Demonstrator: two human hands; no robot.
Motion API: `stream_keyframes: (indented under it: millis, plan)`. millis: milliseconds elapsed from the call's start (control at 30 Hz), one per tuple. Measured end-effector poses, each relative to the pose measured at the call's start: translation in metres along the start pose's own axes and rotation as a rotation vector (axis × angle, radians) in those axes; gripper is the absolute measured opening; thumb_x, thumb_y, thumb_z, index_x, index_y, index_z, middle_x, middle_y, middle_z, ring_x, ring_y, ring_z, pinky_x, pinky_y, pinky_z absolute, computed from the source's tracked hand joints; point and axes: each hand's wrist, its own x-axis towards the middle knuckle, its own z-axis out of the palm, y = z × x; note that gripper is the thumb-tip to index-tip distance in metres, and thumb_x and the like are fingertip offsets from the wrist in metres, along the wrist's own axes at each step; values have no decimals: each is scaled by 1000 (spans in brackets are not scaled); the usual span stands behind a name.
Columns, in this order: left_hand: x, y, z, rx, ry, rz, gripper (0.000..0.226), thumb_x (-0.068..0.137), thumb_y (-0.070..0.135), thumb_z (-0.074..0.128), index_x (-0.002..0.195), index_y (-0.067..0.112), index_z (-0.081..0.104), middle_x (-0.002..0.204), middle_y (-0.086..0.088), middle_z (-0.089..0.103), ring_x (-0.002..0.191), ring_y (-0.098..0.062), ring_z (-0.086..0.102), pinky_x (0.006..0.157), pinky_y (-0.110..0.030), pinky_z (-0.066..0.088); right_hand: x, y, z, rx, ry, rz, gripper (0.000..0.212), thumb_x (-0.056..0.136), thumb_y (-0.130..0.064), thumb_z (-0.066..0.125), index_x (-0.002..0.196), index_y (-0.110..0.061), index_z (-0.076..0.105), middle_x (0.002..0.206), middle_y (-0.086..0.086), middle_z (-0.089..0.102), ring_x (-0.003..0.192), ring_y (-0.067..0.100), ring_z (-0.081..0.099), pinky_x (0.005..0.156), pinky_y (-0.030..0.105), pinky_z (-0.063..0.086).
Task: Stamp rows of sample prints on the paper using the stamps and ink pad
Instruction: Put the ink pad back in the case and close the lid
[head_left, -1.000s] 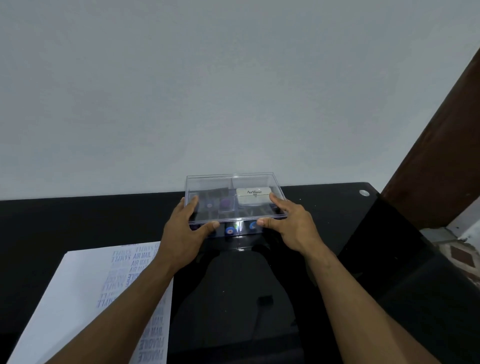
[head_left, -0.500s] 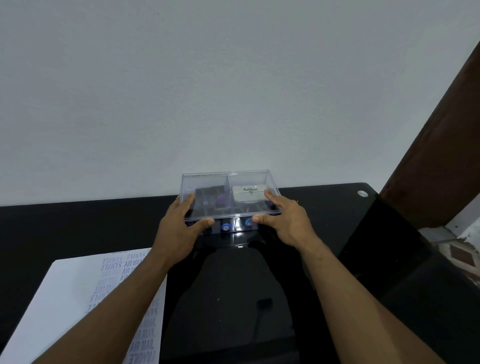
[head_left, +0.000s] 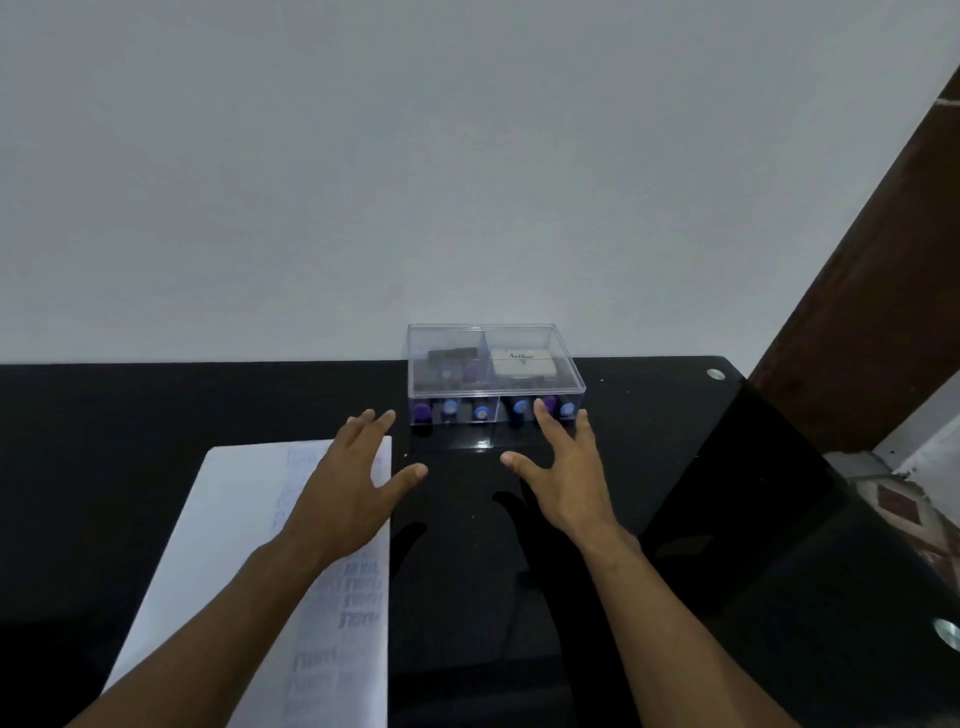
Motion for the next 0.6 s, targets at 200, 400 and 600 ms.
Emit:
stream_keyframes:
  millis: [200, 400, 600]
  plan:
    - [-85, -41, -37, 134, -25, -44, 80, 85, 73, 45, 154, 34, 32, 165, 6, 22, 154, -18, 14, 121, -46, 21, -86, -37, 45, -103, -108, -53, 76, 83, -64, 61, 149, -48, 25, 163, 5, 6, 149, 25, 5, 117, 46, 26]
    - [-150, -82, -65, 258, 17, -86, 61, 95, 56, 56, 149, 31, 43, 163, 3, 28, 153, -19, 14, 123, -42, 19, -163, -77, 93, -176, -180, -107, 76, 85, -67, 54, 151, -39, 27, 162, 8, 13, 149, 24, 6, 119, 44, 21]
    - [-191, -101, -71, 295, 70, -130, 55, 93, 55, 60, 140, 27, 56, 156, -6, 39, 142, -27, 34, 112, -47, 36, -209, -99, 114, -274, -139, -149, 70, 89, -63, 53, 149, -31, 33, 158, 8, 20, 142, 25, 17, 117, 39, 23]
